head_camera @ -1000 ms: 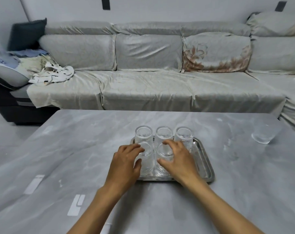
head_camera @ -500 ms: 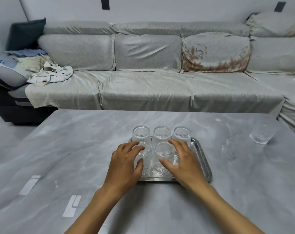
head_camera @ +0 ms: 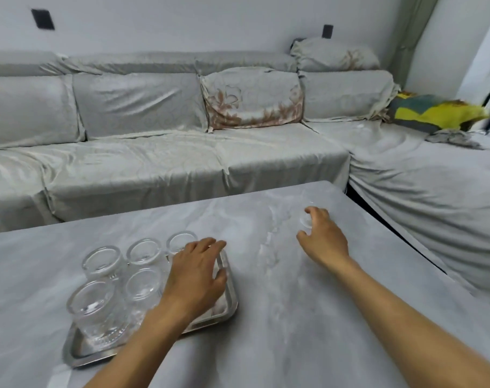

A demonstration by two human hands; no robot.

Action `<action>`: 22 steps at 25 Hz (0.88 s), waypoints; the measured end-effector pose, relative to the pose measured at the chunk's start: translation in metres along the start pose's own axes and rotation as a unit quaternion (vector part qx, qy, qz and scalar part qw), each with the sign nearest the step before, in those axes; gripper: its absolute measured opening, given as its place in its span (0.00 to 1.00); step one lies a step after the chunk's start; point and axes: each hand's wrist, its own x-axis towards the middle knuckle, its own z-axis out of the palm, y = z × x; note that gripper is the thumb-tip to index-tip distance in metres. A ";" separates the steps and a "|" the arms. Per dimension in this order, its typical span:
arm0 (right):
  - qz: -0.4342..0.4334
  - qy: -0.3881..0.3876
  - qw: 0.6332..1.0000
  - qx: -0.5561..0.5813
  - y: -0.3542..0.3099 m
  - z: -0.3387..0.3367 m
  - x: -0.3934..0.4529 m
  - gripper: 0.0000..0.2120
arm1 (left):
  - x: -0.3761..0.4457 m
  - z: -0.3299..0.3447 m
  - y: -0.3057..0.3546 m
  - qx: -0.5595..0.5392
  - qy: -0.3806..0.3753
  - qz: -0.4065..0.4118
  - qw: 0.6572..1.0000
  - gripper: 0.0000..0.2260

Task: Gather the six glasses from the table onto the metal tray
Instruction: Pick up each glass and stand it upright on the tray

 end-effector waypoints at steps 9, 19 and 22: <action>0.013 -0.033 0.998 -0.061 0.050 0.025 0.090 0.11 | 0.009 0.027 -0.004 -0.050 0.025 0.012 0.998 0.19; 0.076 -0.165 0.795 0.579 -0.070 0.014 -0.072 0.06 | -0.044 -0.009 0.005 -0.352 0.066 -0.124 0.926 0.36; 0.124 -0.281 0.682 0.664 -0.120 0.017 -0.119 0.05 | -0.064 -0.030 -0.009 -0.438 0.153 -0.141 0.875 0.33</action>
